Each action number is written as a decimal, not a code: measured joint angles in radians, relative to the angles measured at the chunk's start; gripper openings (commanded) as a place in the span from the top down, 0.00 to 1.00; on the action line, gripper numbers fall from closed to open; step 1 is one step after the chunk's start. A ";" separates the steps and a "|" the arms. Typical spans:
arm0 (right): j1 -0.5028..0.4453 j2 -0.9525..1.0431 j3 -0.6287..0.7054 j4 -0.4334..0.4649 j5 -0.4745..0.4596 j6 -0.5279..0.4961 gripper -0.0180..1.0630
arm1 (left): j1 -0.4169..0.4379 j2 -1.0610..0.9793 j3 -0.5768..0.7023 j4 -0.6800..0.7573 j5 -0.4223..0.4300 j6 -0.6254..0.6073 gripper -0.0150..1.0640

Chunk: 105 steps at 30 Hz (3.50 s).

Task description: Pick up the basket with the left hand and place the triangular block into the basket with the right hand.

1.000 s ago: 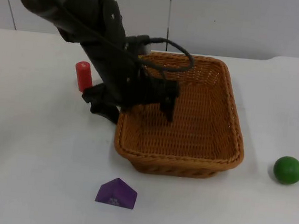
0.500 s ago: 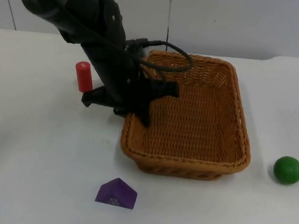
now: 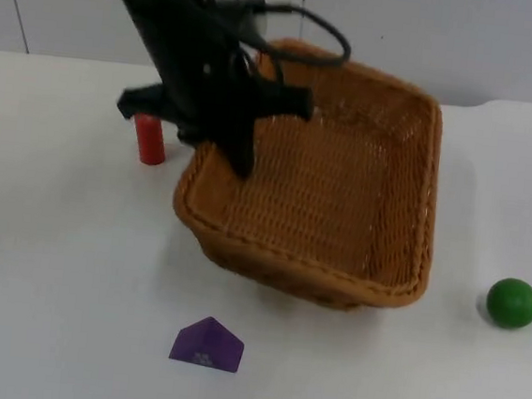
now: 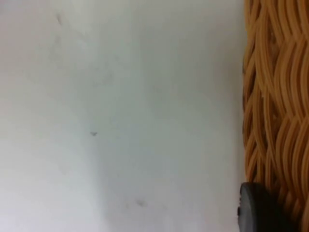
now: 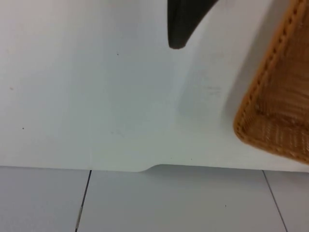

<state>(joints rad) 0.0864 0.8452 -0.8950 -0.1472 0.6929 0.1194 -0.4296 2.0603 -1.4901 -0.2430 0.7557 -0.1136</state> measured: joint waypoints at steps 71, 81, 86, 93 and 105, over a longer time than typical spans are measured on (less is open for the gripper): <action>0.640 1.302 -0.391 0.782 -0.174 -1.376 0.02 | 0.500 -0.638 0.484 -0.267 0.011 0.206 0.98; 0.666 1.354 -0.396 0.782 -0.209 -1.380 0.04 | 0.500 -0.638 0.484 -0.267 0.011 0.212 0.98; 0.675 1.358 -0.396 0.784 -0.245 -1.380 0.11 | 0.500 -0.638 0.484 -0.267 0.011 0.212 0.98; 0.677 1.358 -0.396 0.799 -0.253 -1.395 0.12 | 0.500 -0.638 0.484 -0.267 0.011 0.214 0.98; 0.689 1.365 -0.405 0.803 -0.253 -1.405 0.17 | 0.500 -0.638 0.484 -0.267 0.011 0.214 0.98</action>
<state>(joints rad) 0.7755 2.2105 -1.2996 0.6557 0.4401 -1.2858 0.0700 1.4220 -1.0065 -0.5099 0.7668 0.1000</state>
